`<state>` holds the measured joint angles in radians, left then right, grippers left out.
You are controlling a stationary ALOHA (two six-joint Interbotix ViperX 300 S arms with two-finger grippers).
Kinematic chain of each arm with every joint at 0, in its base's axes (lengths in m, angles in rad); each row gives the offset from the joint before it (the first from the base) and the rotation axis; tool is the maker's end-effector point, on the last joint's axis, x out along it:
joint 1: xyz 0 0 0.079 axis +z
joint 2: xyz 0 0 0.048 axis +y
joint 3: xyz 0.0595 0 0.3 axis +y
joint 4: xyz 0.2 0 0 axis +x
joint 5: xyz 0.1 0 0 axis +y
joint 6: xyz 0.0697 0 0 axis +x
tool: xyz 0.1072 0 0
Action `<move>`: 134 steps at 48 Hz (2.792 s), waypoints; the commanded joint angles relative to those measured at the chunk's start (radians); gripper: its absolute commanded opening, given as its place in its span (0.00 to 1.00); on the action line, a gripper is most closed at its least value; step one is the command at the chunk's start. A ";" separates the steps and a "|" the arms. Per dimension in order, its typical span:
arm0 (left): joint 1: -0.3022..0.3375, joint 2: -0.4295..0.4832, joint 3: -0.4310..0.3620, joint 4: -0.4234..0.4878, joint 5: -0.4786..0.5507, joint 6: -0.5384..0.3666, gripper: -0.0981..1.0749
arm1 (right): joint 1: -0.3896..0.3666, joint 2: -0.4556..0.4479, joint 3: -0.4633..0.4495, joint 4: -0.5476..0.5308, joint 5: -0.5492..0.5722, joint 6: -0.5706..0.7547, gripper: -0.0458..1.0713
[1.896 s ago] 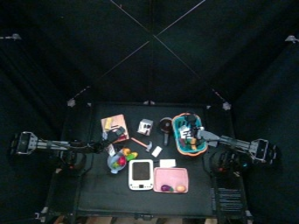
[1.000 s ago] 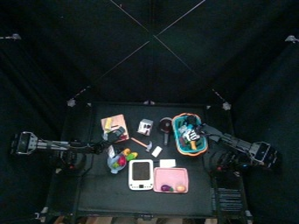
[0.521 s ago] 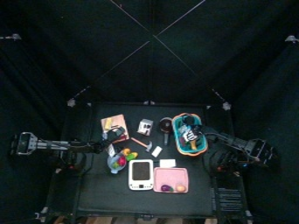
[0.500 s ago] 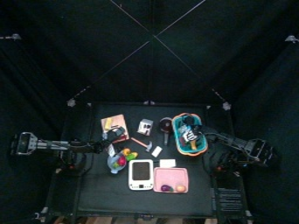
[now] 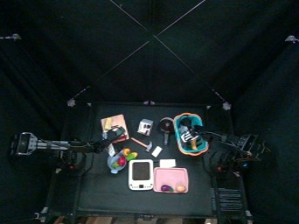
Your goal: Pick up and place green screw in plate
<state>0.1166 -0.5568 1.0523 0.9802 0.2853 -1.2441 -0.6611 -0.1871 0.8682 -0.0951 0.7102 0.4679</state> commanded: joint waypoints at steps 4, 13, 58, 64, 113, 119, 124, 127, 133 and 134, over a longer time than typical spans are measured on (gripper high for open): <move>0.006 -0.002 -0.014 0.002 -0.002 0.000 0.93 | 0.008 -0.003 -0.031 0.005 0.003 0.002 0.77; 0.009 -0.002 -0.014 0.005 0.000 0.002 0.93 | 0.018 0.015 -0.038 0.021 0.018 0.003 0.66; 0.012 -0.094 0.018 0.002 0.018 0.002 0.93 | 0.049 0.038 -0.179 0.011 0.187 0.008 0.63; 0.012 -0.097 0.025 0.002 0.018 0.002 0.93 | 0.052 -0.002 -0.201 0.011 0.210 0.011 0.63; 0.014 -0.097 0.020 -0.035 0.018 0.002 0.93 | 0.054 0.089 -0.106 0.026 0.074 0.003 0.74; 0.017 -0.097 0.020 -0.037 0.020 0.002 0.93 | 0.052 0.110 -0.110 0.026 0.069 0.002 0.74; 0.018 -0.097 0.023 -0.035 0.020 0.002 0.93 | 0.051 0.126 -0.112 0.026 0.069 0.002 0.74; 0.021 -0.097 0.023 -0.035 0.020 0.002 0.93 | 0.052 0.133 -0.114 0.026 0.069 0.002 0.73; 0.021 -0.097 0.025 -0.035 0.020 0.002 0.93 | 0.052 0.141 -0.115 0.026 0.069 0.002 0.71; 0.021 -0.097 0.025 -0.035 0.020 0.003 0.93 | 0.052 0.141 -0.117 0.026 0.069 0.002 0.70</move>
<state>0.1335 -0.6535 1.0891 0.9434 0.3068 -1.2425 -0.6090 -0.0353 0.7701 -0.0706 0.7777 0.4709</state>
